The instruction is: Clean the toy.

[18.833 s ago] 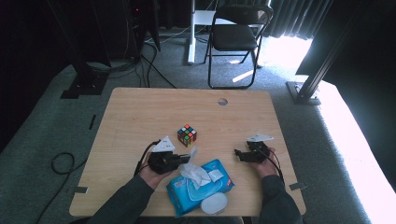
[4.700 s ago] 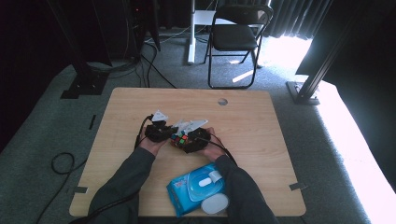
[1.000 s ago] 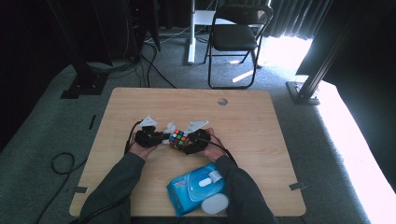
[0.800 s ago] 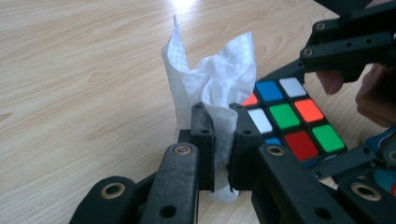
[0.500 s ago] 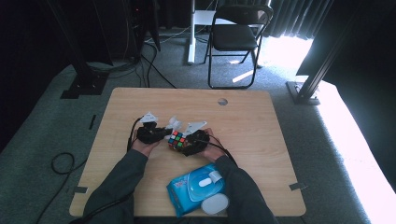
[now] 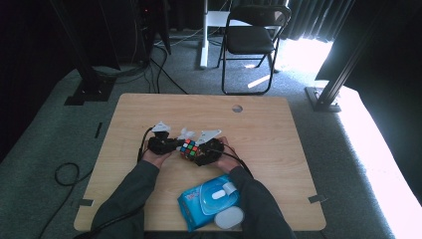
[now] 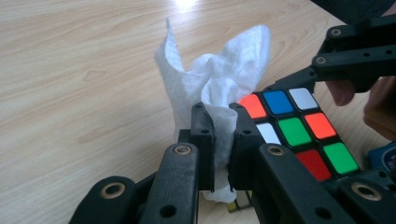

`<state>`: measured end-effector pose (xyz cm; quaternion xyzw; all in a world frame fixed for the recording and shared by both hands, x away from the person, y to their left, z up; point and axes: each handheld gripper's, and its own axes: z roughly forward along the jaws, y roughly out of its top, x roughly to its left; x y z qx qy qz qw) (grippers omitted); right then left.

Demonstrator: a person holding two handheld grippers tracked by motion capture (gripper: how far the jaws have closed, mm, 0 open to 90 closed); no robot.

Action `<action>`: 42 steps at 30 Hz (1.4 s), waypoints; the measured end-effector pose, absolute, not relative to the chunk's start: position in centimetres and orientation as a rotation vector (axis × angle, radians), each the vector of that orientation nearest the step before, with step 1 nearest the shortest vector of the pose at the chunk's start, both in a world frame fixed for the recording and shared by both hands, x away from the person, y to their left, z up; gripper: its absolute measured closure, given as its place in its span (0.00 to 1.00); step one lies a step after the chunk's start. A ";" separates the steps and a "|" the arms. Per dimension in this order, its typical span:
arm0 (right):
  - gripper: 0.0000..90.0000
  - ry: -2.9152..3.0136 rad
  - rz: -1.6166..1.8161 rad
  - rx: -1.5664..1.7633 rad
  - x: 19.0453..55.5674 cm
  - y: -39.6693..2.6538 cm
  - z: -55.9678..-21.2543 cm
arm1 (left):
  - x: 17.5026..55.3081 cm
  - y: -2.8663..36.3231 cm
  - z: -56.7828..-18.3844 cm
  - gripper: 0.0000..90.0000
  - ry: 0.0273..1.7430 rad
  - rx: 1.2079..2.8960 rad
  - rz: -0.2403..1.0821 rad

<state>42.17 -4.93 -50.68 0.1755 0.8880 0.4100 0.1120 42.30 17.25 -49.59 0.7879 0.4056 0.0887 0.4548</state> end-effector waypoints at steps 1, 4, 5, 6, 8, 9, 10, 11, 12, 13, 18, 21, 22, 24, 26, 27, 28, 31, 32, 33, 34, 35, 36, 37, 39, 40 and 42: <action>0.38 2.600 1.209 0.516 42.2 -5.0 -50.6 | 42.1 17.6 -49.7 0.93 1.001 1.929 0.196; 0.38 2.594 1.204 0.538 42.3 -5.0 -50.7 | 41.8 17.8 -49.9 0.93 0.995 1.950 0.192; 0.38 2.592 1.199 0.539 42.3 -5.0 -50.7 | 41.7 17.9 -49.9 0.93 0.994 1.955 0.187; 0.38 2.592 1.199 0.539 42.3 -5.0 -50.7 | 41.7 17.9 -49.9 0.93 0.994 1.955 0.187; 0.38 2.588 1.192 0.542 42.3 -5.0 -50.7 | 41.4 18.0 -50.0 0.93 0.996 1.947 0.178; 0.38 2.585 1.191 0.547 42.3 -5.0 -50.7 | 41.3 18.2 -50.1 0.93 0.993 1.944 0.173; 0.38 2.581 1.193 0.552 42.3 -5.0 -50.7 | 41.1 18.4 -50.2 0.93 0.993 1.934 0.161; 0.38 2.577 1.193 0.557 42.3 -5.1 -50.7 | 41.0 18.6 -50.2 0.93 0.991 1.934 0.155; 0.38 2.575 1.191 0.560 42.3 -5.1 -50.7 | 40.9 18.6 -50.3 0.93 0.990 1.934 0.152; 0.38 2.574 1.192 0.566 42.3 -5.1 -50.7 | 40.8 18.7 -50.3 0.93 0.983 1.942 0.153; 0.38 2.575 1.197 0.567 42.3 -5.1 -50.7 | 40.6 18.9 -50.4 0.93 0.975 1.951 0.148; 0.38 2.586 1.205 0.557 42.3 -5.1 -50.7 | 40.8 18.7 -50.2 0.93 0.973 1.953 0.152; 0.38 2.592 1.208 0.552 42.3 -5.1 -50.7 | 40.8 18.7 -50.2 0.93 0.973 1.953 0.152; 0.38 2.597 1.210 0.536 42.3 -5.0 -50.7 | 41.1 18.7 -50.1 0.92 0.976 1.941 0.151; 0.38 2.601 1.211 0.527 42.2 -5.0 -50.7 | 41.4 18.5 -49.9 0.93 0.977 1.938 0.152; 0.38 2.604 1.212 0.523 42.2 -5.0 -50.7 | 41.4 18.5 -49.9 0.93 0.977 1.938 0.152; 0.38 2.604 1.212 0.523 42.2 -5.0 -50.7 | 41.6 18.4 -49.8 0.93 0.980 1.935 0.157; 0.38 2.617 1.211 0.496 42.1 -4.9 -50.8 | 42.2 18.0 -49.6 0.92 0.996 1.922 0.161; 0.38 2.617 1.211 0.496 42.1 -4.9 -50.8 | 42.2 18.0 -49.6 0.92 0.996 1.922 0.161; 0.38 2.612 1.210 0.498 42.1 -4.9 -50.7 | 42.3 17.9 -49.6 0.92 0.997 1.920 0.159; 0.38 2.612 1.210 0.498 42.1 -4.9 -50.7 | 42.4 17.9 -49.7 0.92 0.999 1.917 0.155; 0.38 2.609 1.213 0.509 42.1 -5.0 -50.7 | 42.6 17.8 -49.9 0.92 1.000 1.923 0.150; 0.38 2.606 1.213 0.511 42.1 -5.0 -50.7 | 42.6 17.8 -50.0 0.92 0.999 1.929 0.151; 0.38 2.606 1.215 0.511 42.1 -5.0 -50.7 | 42.6 17.8 -50.0 0.92 0.999 1.929 0.151; 0.38 2.603 1.224 0.515 42.1 -5.1 -50.7 | 42.5 17.8 -50.2 0.92 0.997 1.942 0.152; 0.38 2.596 1.239 0.525 42.2 -5.2 -50.7 | 42.5 17.8 -50.3 0.92 0.995 1.943 0.152; 0.38 2.590 1.245 0.529 42.2 -5.3 -50.7 | 42.4 17.9 -50.6 0.93 0.992 1.958 0.143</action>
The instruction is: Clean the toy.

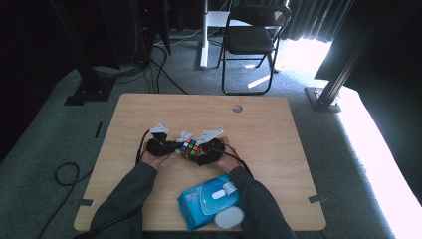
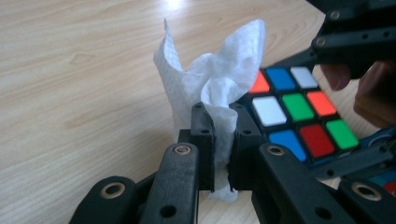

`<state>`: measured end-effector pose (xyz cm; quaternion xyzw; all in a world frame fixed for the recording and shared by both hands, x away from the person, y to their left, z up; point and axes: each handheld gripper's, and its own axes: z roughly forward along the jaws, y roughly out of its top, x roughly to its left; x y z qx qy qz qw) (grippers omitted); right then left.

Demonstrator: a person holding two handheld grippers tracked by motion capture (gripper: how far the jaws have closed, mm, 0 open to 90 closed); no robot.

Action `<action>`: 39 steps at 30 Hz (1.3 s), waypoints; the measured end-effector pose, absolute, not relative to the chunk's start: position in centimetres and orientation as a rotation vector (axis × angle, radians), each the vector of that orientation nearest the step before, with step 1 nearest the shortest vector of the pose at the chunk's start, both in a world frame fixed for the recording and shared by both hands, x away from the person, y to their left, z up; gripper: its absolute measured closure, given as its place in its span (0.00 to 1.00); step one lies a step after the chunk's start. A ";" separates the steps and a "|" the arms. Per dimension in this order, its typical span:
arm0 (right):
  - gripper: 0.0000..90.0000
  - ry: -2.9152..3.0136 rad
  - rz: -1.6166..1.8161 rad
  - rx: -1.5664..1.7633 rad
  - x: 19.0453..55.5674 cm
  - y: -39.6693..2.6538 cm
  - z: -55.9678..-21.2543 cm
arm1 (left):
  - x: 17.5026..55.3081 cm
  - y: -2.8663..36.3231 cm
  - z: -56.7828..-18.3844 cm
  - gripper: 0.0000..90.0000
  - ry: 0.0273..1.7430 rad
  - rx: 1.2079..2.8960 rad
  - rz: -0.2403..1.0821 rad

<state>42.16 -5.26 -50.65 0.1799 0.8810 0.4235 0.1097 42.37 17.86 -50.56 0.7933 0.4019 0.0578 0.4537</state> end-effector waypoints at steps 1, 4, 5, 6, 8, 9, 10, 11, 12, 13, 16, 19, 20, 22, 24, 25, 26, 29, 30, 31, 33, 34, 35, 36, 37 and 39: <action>0.38 2.590 1.245 0.530 42.1 -5.3 -50.6 | 42.3 17.9 -50.6 0.93 0.991 1.959 0.140; 0.38 2.590 1.246 0.528 42.1 -5.3 -50.6 | 42.3 18.0 -50.7 0.93 0.985 1.963 0.133; 0.38 2.589 1.251 0.530 42.1 -5.3 -50.6 | 42.3 18.1 -50.8 0.93 0.978 1.975 0.123; 0.38 2.589 1.251 0.530 42.1 -5.3 -50.6 | 42.3 18.1 -50.8 0.93 0.978 1.975 0.123; 0.38 2.585 1.259 0.536 42.2 -5.3 -50.6 | 42.2 18.2 -51.0 0.93 0.972 1.987 0.112; 0.38 2.585 1.259 0.536 42.2 -5.3 -50.6 | 42.2 18.2 -51.2 0.93 0.972 1.992 0.108; 0.38 2.581 1.267 0.542 42.2 -5.4 -50.6 | 42.2 18.3 -51.3 0.93 0.969 1.998 0.105; 0.38 2.581 1.267 0.542 42.2 -5.4 -50.6 | 42.1 18.3 -51.4 0.93 0.970 2.000 0.101; 0.38 2.580 1.274 0.549 42.2 -5.4 -50.5 | 42.1 18.3 -51.5 0.93 0.969 2.007 0.100; 0.38 2.577 1.274 0.552 42.2 -5.5 -50.5 | 42.0 18.2 -51.8 0.93 0.972 2.014 0.107; 0.38 2.574 1.271 0.555 42.2 -5.5 -50.5 | 42.0 18.1 -52.0 0.93 0.972 2.021 0.106; 0.38 2.569 1.285 0.554 42.3 -5.5 -50.5 | 42.0 18.1 -52.4 0.93 0.975 2.038 0.104; 0.38 2.567 1.289 0.559 42.3 -5.6 -50.5 | 42.0 18.1 -52.5 0.93 0.977 2.042 0.106; 0.38 2.559 1.287 0.572 42.3 -5.6 -50.5 | 41.9 17.9 -52.6 0.93 0.976 2.065 0.116; 0.38 2.555 1.280 0.582 42.4 -5.7 -50.5 | 41.8 17.9 -52.6 0.93 0.975 2.069 0.117; 0.38 2.551 1.283 0.590 42.4 -5.7 -50.5 | 41.8 17.9 -52.7 0.93 0.975 2.073 0.118; 0.38 2.541 1.292 0.604 42.5 -5.9 -50.4 | 41.8 18.0 -52.7 0.93 0.973 2.074 0.121; 0.38 2.522 1.294 0.627 42.6 -6.0 -50.3 | 41.6 17.9 -52.8 0.93 0.971 2.082 0.134; 0.38 2.517 1.294 0.633 42.6 -6.0 -50.3 | 41.6 17.9 -52.8 0.93 0.971 2.082 0.134; 0.38 2.516 1.295 0.642 42.7 -6.1 -50.3 | 41.4 17.9 -52.9 0.93 0.968 2.096 0.157; 0.38 2.513 1.303 0.656 42.7 -6.2 -50.2 | 41.3 17.9 -52.9 0.93 0.968 2.101 0.163; 0.38 2.506 1.300 0.659 42.8 -6.3 -50.2 | 41.3 17.9 -52.9 0.93 0.967 2.110 0.169; 0.38 2.504 1.299 0.661 42.8 -6.3 -50.1 | 41.3 17.9 -52.9 0.93 0.965 2.110 0.176; 0.38 2.503 1.299 0.661 42.9 -6.3 -50.1 | 41.2 17.9 -52.9 0.93 0.964 2.109 0.181; 0.38 2.500 1.298 0.663 42.9 -6.3 -50.0 | 41.2 17.8 -52.8 0.93 0.963 2.104 0.186; 0.38 2.498 1.296 0.668 42.9 -6.3 -50.0 | 41.1 17.7 -52.8 0.92 0.959 2.102 0.187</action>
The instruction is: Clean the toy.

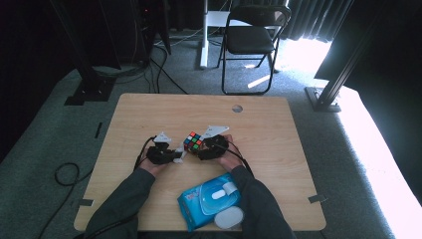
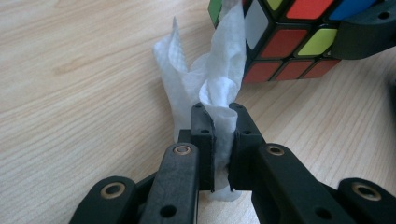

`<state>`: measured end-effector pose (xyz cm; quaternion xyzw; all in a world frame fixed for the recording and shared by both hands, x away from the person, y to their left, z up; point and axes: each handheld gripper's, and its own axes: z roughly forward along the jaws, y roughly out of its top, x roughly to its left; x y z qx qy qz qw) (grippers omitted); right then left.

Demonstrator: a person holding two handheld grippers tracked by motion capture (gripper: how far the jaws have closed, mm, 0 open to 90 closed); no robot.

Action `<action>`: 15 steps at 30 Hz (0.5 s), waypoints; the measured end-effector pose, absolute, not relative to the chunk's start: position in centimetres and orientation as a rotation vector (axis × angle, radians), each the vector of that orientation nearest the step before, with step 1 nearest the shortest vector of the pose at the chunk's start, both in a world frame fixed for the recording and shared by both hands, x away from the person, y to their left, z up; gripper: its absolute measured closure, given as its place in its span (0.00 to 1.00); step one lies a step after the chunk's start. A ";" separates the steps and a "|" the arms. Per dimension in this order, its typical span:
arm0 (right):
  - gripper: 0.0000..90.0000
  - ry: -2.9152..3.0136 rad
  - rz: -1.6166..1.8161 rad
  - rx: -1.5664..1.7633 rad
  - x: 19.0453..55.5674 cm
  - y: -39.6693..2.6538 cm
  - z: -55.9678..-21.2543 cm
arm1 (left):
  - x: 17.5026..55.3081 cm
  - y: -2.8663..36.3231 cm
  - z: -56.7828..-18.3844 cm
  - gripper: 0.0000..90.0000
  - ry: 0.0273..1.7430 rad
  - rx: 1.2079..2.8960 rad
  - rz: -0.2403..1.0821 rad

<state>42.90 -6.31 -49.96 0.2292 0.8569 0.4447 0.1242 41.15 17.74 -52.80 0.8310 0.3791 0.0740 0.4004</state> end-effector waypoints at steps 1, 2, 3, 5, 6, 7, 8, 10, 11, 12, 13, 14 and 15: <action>0.38 2.496 1.294 0.673 42.9 -6.3 -49.9 | 41.1 17.6 -52.8 0.92 0.957 2.097 0.188; 0.38 2.493 1.293 0.678 43.0 -6.4 -49.8 | 41.0 17.5 -52.8 0.92 0.951 2.101 0.198; 0.38 2.494 1.294 0.680 43.0 -6.5 -49.8 | 41.0 17.4 -52.8 0.92 0.951 2.097 0.198; 0.38 2.493 1.294 0.681 43.0 -6.5 -49.7 | 41.0 17.4 -52.8 0.92 0.948 2.098 0.201; 0.38 2.492 1.296 0.679 43.0 -6.5 -49.6 | 41.0 17.3 -52.7 0.92 0.951 2.091 0.203; 0.38 2.491 1.299 0.682 43.0 -6.5 -49.6 | 41.0 17.3 -52.7 0.92 0.951 2.091 0.203; 0.38 2.492 1.297 0.686 43.0 -6.4 -49.5 | 41.0 17.3 -52.7 0.92 0.954 2.085 0.206; 0.38 2.494 1.297 0.694 43.1 -6.4 -49.5 | 41.0 17.1 -52.6 0.92 0.957 2.074 0.211; 0.38 2.495 1.299 0.691 43.2 -6.5 -49.4 | 40.9 17.1 -52.5 0.92 0.953 2.074 0.215; 0.38 2.498 1.301 0.694 43.2 -6.5 -49.4 | 40.9 17.0 -52.5 0.92 0.951 2.073 0.217; 0.38 2.498 1.301 0.695 43.3 -6.5 -49.3 | 40.9 17.0 -52.5 0.92 0.951 2.073 0.217; 0.38 2.498 1.301 0.695 43.3 -6.5 -49.3 | 40.9 16.9 -52.5 0.92 0.948 2.071 0.222; 0.38 2.497 1.303 0.700 43.3 -6.6 -49.1 | 40.9 16.8 -52.4 0.92 0.954 2.051 0.228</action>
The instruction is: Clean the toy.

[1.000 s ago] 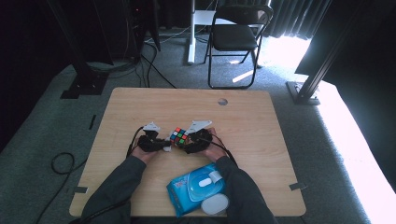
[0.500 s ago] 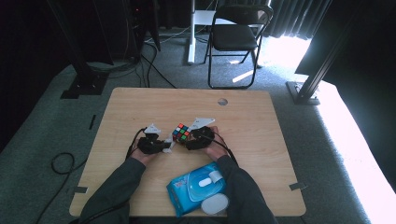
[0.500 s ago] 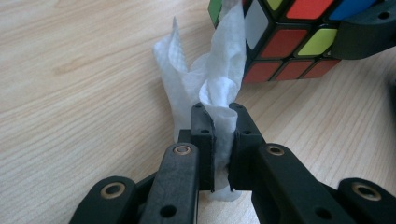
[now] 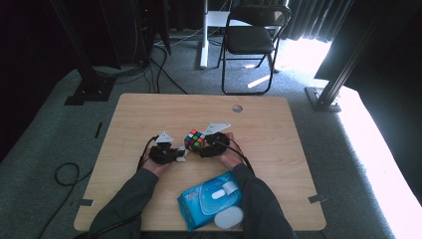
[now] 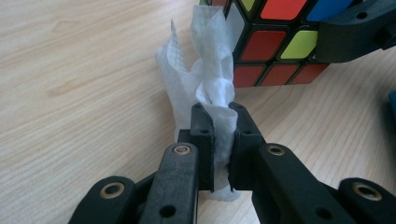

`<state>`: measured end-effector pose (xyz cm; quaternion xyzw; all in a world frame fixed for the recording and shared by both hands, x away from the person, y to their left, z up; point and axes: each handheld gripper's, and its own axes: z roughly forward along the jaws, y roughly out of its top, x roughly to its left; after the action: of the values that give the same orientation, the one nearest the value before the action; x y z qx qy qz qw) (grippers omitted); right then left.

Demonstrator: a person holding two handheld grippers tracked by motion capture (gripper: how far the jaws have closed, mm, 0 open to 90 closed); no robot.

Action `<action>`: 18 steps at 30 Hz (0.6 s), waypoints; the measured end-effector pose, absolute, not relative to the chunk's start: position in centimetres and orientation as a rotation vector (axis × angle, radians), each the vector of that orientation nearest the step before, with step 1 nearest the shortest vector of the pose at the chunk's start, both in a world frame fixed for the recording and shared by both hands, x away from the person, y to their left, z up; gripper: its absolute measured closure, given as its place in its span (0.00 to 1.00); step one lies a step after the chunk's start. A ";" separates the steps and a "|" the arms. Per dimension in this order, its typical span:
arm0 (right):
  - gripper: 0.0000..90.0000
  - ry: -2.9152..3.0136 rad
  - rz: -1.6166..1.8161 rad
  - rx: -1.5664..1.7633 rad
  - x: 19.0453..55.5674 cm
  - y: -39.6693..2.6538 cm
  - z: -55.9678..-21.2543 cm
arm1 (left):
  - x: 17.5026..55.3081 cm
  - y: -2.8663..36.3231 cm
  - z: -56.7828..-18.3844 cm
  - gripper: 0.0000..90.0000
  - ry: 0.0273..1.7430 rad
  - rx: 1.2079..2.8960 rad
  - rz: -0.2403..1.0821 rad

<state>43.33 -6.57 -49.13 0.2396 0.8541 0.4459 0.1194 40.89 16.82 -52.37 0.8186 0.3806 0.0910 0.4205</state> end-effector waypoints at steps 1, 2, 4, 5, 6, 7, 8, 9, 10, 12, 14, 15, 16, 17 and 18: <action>0.38 2.493 1.310 0.704 43.4 -6.6 -49.0 | 40.9 16.8 -52.3 0.92 0.958 2.041 0.235; 0.38 2.493 1.310 0.704 43.4 -6.6 -49.0 | 40.9 16.8 -52.3 0.92 0.958 2.041 0.235; 0.38 2.488 1.314 0.712 43.5 -6.6 -48.7 | 41.0 16.6 -52.2 0.92 0.972 2.007 0.254; 0.38 2.488 1.314 0.712 43.5 -6.6 -48.7 | 41.0 16.6 -52.2 0.92 0.972 2.007 0.254; 0.38 2.484 1.314 0.713 43.5 -6.6 -48.6 | 40.9 16.6 -52.1 0.92 0.970 1.997 0.259; 0.38 2.480 1.320 0.721 43.5 -6.7 -48.5 | 40.9 16.4 -52.1 0.92 0.963 1.989 0.263; 0.38 2.478 1.327 0.725 43.6 -6.7 -48.4 | 40.9 16.4 -52.1 0.92 0.959 1.989 0.268; 0.38 2.476 1.327 0.728 43.6 -6.7 -48.3 | 40.9 16.3 -52.0 0.92 0.956 1.988 0.269; 0.38 2.475 1.329 0.730 43.6 -6.7 -48.3 | 40.8 16.3 -52.0 0.92 0.953 1.987 0.269; 0.38 2.471 1.333 0.734 43.6 -6.8 -48.3 | 40.8 16.1 -52.1 0.92 0.945 1.988 0.271; 0.38 2.469 1.338 0.740 43.7 -6.8 -48.3 | 40.7 15.9 -52.1 0.92 0.931 1.993 0.267; 0.38 2.469 1.338 0.740 43.7 -6.8 -48.3 | 40.7 15.9 -52.1 0.92 0.931 1.993 0.267; 0.38 2.469 1.348 0.750 43.8 -6.7 -48.3 | 40.6 15.6 -52.2 0.92 0.915 2.003 0.260; 0.38 2.469 1.350 0.752 43.8 -6.7 -48.3 | 40.5 15.4 -52.2 0.92 0.903 2.011 0.261; 0.38 2.469 1.352 0.753 43.8 -6.7 -48.3 | 40.4 15.1 -52.1 0.92 0.892 2.018 0.263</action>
<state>43.77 -6.65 -48.35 0.2569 0.8418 0.4609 0.1136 40.36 15.15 -52.15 0.8140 0.3596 0.1061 0.4437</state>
